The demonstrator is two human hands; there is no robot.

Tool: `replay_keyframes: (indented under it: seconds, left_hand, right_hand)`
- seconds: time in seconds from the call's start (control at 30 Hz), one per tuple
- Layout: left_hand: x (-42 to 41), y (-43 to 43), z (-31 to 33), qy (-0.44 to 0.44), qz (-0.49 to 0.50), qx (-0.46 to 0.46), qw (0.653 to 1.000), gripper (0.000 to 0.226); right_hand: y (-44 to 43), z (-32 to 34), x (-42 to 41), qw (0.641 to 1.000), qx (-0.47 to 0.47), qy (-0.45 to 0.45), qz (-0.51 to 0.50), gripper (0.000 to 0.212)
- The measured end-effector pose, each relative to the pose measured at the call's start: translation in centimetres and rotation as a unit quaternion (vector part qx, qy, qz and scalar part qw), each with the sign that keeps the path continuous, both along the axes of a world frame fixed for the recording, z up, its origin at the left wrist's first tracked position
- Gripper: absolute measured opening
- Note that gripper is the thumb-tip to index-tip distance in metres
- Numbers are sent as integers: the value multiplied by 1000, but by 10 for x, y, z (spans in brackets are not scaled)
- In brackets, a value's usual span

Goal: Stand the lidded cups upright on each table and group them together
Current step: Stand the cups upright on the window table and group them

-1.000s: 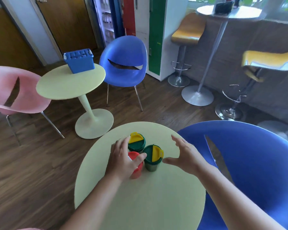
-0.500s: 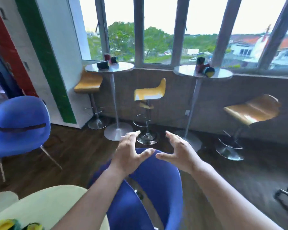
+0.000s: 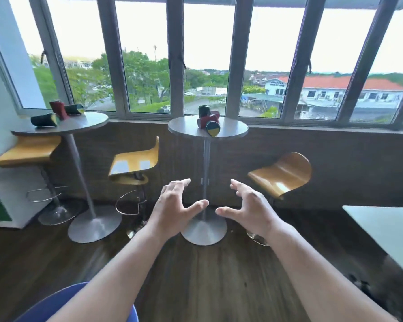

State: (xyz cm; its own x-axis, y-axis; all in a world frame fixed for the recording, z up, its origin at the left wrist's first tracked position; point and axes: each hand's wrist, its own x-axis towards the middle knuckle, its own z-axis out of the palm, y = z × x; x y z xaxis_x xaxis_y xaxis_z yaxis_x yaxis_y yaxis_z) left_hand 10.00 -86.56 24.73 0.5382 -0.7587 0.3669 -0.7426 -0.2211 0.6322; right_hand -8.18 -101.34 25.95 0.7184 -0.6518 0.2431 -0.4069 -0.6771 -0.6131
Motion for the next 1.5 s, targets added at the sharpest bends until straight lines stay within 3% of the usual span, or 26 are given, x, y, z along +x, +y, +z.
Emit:
replay_keyframes:
  seconds: [0.37,0.6,0.93,1.1,1.27,1.5]
  left_hand:
    - [111,-204,17,-13,-12,-20,1000,87]
    - [169,-312,25,-13,-2,-11,1000,87]
    - [260,-433,42,-16,80,-31,996,74]
    - [323,-489,57,-15,82,-25,996,83]
    - [409,-567,61,-56,57,-26,996,54]
    - [513,-674,75,-102,-28,-6,994,42]
  right_hand:
    - [-202,25,96,999,-37,-21,-31,104]
    - [-318,38,154,999,-25,-40,-26,110]
    - [-455,47,274,998,-28,-51,29,92]
    - [-502,48,335,998,-35,-42,32,97]
    - [-522,21,387,997,-54,-51,-18,101]
    - [-508,-30,428,991,-32,-77,-103,107]
